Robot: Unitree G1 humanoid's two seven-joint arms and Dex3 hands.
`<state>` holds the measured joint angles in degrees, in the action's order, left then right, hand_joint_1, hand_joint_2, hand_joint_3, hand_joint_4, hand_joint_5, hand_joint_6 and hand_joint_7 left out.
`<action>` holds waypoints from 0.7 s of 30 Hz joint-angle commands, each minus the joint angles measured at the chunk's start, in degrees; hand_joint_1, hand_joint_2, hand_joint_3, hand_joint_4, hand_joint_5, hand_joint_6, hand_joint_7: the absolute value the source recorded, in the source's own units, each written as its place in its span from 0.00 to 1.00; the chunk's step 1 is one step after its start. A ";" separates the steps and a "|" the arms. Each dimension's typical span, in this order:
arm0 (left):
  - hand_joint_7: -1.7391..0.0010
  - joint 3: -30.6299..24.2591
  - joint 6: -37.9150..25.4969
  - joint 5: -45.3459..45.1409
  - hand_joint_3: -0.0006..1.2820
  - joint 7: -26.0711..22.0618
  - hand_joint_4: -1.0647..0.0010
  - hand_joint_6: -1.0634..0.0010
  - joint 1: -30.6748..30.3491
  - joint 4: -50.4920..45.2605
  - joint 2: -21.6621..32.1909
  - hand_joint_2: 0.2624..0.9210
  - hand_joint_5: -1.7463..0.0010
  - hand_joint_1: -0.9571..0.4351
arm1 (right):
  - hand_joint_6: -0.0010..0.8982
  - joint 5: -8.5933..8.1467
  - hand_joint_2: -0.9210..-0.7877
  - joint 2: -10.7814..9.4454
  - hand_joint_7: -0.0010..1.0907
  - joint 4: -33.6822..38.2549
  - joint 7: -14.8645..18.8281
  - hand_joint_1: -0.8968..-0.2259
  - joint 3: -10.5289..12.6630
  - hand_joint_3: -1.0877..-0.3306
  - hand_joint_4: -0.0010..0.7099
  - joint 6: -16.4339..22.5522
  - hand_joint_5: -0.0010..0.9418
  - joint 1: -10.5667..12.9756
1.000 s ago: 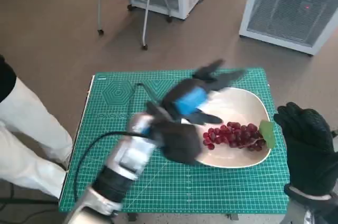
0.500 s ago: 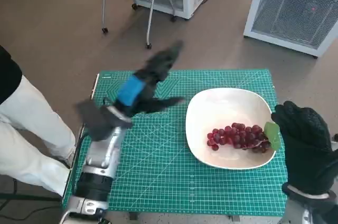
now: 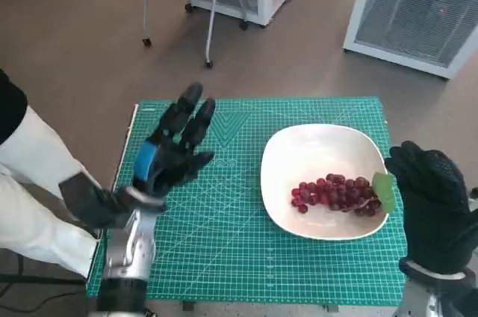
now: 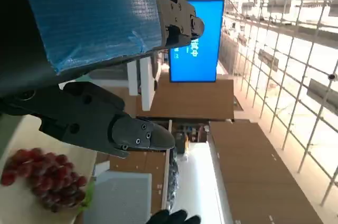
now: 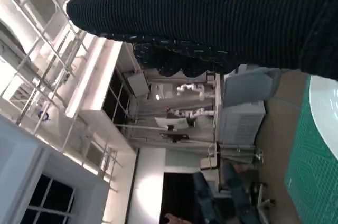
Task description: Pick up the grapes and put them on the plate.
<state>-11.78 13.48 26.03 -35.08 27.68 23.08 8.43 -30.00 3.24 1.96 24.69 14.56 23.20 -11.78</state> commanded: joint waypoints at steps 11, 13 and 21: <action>0.97 0.62 0.36 -0.28 0.13 1.15 0.91 0.77 -4.74 -5.61 -2.28 1.00 0.99 0.35 | 0.33 0.16 0.00 0.92 0.77 1.88 0.24 0.80 0.07 0.77 0.77 -0.98 0.52 -0.37; 0.97 0.74 0.19 -0.28 0.13 0.94 0.91 0.77 -5.06 -5.84 -2.24 1.00 0.99 0.35 | 0.33 0.10 0.00 1.06 0.77 1.85 0.35 0.80 0.02 0.77 0.77 -1.08 0.52 -0.41; 0.98 1.09 -1.17 0.59 0.12 0.13 0.91 0.77 -6.19 -7.13 -2.08 1.00 0.99 0.37 | 0.33 -0.13 0.00 1.55 0.77 1.60 0.73 0.80 -0.11 0.76 0.76 -1.43 0.53 -0.38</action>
<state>-10.89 13.00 25.89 -34.36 22.31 17.08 6.19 -30.07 4.44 2.79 24.92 14.55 22.80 -12.54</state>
